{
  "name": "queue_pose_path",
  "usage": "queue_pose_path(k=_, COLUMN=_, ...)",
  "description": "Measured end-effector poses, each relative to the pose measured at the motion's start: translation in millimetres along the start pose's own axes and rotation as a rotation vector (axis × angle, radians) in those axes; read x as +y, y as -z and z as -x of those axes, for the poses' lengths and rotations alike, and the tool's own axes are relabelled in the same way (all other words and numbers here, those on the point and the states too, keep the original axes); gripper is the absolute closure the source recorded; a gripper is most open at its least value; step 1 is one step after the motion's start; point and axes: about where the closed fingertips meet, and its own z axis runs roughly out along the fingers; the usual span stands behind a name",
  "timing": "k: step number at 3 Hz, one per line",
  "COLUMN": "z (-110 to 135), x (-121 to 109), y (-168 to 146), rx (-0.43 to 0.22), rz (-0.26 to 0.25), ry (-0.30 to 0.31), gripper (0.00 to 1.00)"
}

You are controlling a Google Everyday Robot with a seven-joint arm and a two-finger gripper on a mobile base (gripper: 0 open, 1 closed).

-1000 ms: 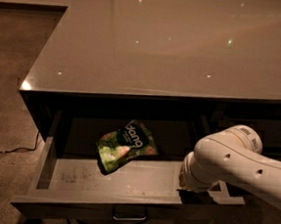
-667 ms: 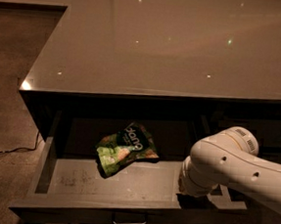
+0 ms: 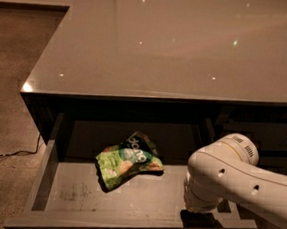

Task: Open top drawer

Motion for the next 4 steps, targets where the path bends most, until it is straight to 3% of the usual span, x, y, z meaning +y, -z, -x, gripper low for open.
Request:
queue_pose_path(k=2, z=-6, x=32, y=7, rx=0.077, rz=0.080, ry=0.088, gripper=1.00)
queue_pose_path(k=3, z=-7, x=34, y=8, rx=0.083, rz=0.087, ry=0.094, gripper=0.86)
queue_pose_path(k=4, z=-7, x=34, y=8, rx=0.083, rz=0.087, ry=0.094, gripper=0.63)
